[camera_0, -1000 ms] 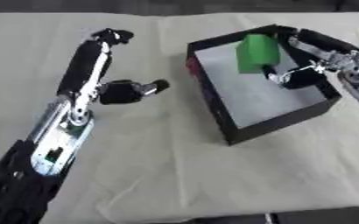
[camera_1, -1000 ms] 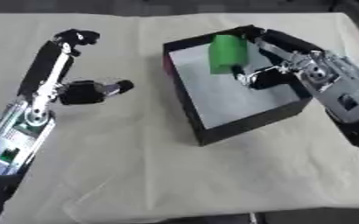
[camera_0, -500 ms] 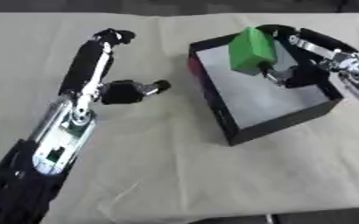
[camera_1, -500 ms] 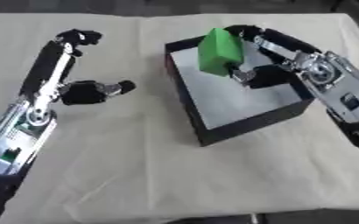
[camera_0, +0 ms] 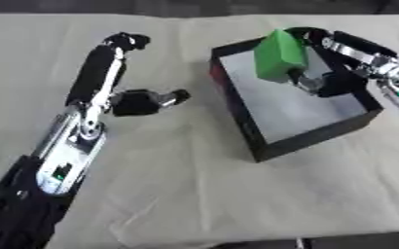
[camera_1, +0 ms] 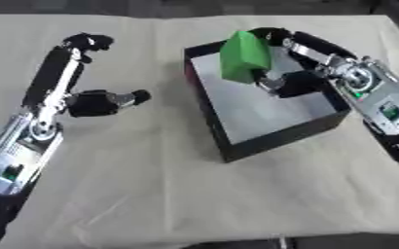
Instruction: Pick up the objects with one hand, pass them to the other hand, and then place them into the box on the other side of the table.
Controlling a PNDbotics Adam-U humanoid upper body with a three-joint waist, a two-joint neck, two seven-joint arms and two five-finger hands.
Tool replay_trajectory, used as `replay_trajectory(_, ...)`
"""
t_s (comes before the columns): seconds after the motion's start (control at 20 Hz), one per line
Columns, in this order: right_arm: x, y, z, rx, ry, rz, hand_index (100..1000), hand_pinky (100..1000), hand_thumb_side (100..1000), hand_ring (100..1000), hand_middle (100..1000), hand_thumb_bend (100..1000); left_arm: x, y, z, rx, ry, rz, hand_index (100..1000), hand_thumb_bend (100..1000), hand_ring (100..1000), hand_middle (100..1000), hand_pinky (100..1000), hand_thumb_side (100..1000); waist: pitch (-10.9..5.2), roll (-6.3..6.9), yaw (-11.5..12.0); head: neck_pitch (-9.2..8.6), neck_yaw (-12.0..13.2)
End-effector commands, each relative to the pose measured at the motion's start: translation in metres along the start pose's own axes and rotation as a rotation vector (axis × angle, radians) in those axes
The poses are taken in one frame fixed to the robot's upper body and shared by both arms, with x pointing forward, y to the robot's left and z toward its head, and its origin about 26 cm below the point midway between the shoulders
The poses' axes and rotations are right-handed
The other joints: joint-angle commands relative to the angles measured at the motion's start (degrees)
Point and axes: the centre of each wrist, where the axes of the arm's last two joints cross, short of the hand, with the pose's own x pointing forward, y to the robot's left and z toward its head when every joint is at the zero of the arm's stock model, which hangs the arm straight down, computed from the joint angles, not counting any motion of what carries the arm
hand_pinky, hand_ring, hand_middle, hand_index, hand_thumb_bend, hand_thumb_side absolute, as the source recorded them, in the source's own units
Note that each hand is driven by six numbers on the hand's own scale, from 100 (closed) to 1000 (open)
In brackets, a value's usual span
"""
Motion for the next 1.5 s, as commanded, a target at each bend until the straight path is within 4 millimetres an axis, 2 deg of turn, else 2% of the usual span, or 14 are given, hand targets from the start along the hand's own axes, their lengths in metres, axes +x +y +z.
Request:
replay_trajectory(0.05, -0.001, -0.017, 0.003, -0.038, 0.054, 0.095, 1000, 1000, 352, 1000, 1000, 100, 0.005, 0.003, -0.002, 0.009, -0.017, 0.005, 823, 830, 803, 702, 735, 466, -2.04, 0.70, -0.1, 0.24, -0.1)
replay_trajectory(0.3, 0.002, -0.016, 0.002, -0.066, 0.078, 0.158, 1000, 1000, 378, 1000, 1000, 100, 0.006, 0.003, -0.002, 0.005, -0.019, 0.005, 822, 830, 803, 702, 734, 467, -2.03, 0.66, -0.1, 0.32, -0.3)
replay_trajectory(0.4, 0.004, -0.015, 0.001, -0.065, 0.054, 0.163, 1000, 1000, 100, 1000, 1000, 100, 0.006, 0.003, -0.002, 0.005, -0.020, 0.006, 822, 830, 803, 701, 734, 467, -2.04, 0.64, -0.1, 0.33, -0.3)
replay_trajectory(0.45, 0.004, -0.014, 0.001, -0.058, 0.033, 0.161, 1000, 1000, 100, 1000, 1000, 100, 0.006, 0.003, -0.002, 0.005, -0.020, 0.006, 822, 831, 803, 701, 734, 467, -2.06, 0.63, -0.1, 0.33, -0.3)
replay_trajectory(0.5, 0.004, -0.013, 0.001, -0.050, 0.016, 0.159, 1000, 1000, 150, 1000, 1000, 100, 0.006, 0.003, -0.002, 0.005, -0.020, 0.006, 822, 831, 803, 701, 734, 468, -2.08, 0.63, -0.1, 0.33, -0.3)
replay_trajectory(0.55, 0.004, -0.014, 0.001, -0.045, 0.002, 0.162, 1000, 1000, 357, 1000, 1000, 100, 0.006, 0.002, -0.002, 0.004, -0.020, 0.006, 822, 831, 803, 701, 734, 468, -2.10, 0.62, -0.2, 0.33, -0.3)
replay_trajectory(0.65, 0.003, -0.017, 0.002, -0.046, -0.017, 0.188, 1000, 1000, 362, 1000, 1000, 100, 0.005, 0.002, -0.002, 0.003, -0.018, 0.005, 822, 832, 803, 701, 734, 467, -2.15, 0.62, -0.2, 0.33, -0.2)
replay_trajectory(0.75, 0.002, -0.018, 0.002, -0.042, -0.022, 0.228, 1000, 1000, 100, 1000, 1000, 100, 0.005, 0.002, -0.002, 0.003, -0.018, 0.005, 821, 834, 803, 701, 734, 468, -2.17, 0.61, -0.2, 0.30, -0.3)
replay_trajectory(0.8, 0.001, -0.018, 0.003, -0.036, -0.019, 0.246, 1000, 1000, 100, 1000, 1000, 100, 0.005, 0.002, -0.002, 0.002, -0.018, 0.004, 821, 834, 803, 701, 734, 468, -2.18, 0.60, -0.2, 0.30, -0.3)
replay_trajectory(0.85, 0.000, -0.018, 0.003, -0.033, -0.008, 0.264, 1000, 1000, 209, 1000, 1000, 105, 0.005, 0.002, -0.002, 0.003, -0.018, 0.004, 821, 835, 803, 701, 734, 469, -2.17, 0.61, -0.2, 0.31, -0.3)
replay_trajectory(0.9, -0.002, -0.018, 0.003, -0.033, 0.001, 0.280, 1000, 1000, 209, 1000, 1000, 105, 0.005, 0.002, -0.002, 0.003, -0.018, 0.004, 821, 835, 803, 701, 734, 469, -2.16, 0.62, -0.2, 0.32, -0.3)
replay_trajectory(0.95, -0.004, -0.018, 0.003, -0.037, 0.016, 0.290, 1000, 1000, 495, 1000, 1000, 100, 0.005, 0.002, -0.002, 0.003, -0.019, 0.004, 821, 837, 803, 700, 734, 468, -2.15, 0.62, -0.2, 0.33, -0.2)
replay_trajectory(1.0, -0.006, -0.017, 0.004, -0.045, 0.041, 0.297, 1000, 1000, 522, 1000, 1000, 100, 0.005, 0.002, -0.002, 0.003, -0.019, 0.004, 821, 837, 803, 700, 734, 468, -2.13, 0.63, -0.2, 0.33, -0.2)
replay_trajectory(1.5, -0.008, -0.014, 0.003, -0.057, 0.087, 0.303, 1000, 1000, 522, 1000, 1000, 100, 0.006, 0.001, -0.003, 0.001, -0.025, 0.004, 819, 840, 802, 699, 734, 470, -2.07, 0.58, -0.2, 0.33, 0.1)
